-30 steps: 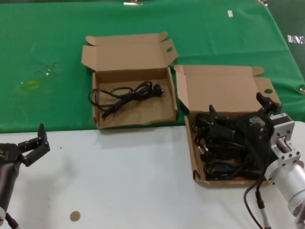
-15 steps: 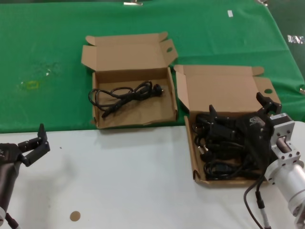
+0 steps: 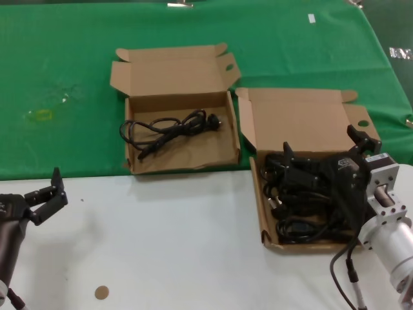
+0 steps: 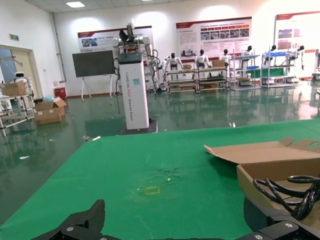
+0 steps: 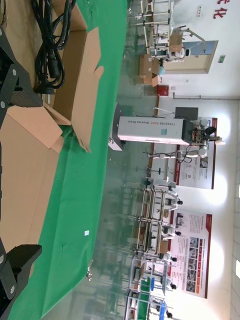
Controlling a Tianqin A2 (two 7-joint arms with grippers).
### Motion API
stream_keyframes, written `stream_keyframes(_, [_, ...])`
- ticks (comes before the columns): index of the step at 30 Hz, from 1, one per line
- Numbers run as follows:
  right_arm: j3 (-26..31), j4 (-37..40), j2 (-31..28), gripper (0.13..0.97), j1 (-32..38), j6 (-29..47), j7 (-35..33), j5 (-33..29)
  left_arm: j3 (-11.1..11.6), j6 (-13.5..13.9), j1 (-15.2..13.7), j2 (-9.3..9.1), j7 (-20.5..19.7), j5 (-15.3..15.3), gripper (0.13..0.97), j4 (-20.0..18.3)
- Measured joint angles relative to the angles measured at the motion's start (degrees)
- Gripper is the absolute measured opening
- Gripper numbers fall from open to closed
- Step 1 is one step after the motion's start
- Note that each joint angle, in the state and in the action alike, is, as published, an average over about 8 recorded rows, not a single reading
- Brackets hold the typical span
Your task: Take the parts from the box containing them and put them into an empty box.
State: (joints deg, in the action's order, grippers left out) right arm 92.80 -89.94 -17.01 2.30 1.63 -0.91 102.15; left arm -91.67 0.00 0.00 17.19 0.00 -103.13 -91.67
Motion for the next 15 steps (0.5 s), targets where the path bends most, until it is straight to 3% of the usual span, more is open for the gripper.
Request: stream_keyframes(15, [0.0,0.0,0.0,0.966,0.0,0.0,0.0,0.0,0.0,0.0,0.0,0.00,0.0,0.0,0.966,0.0])
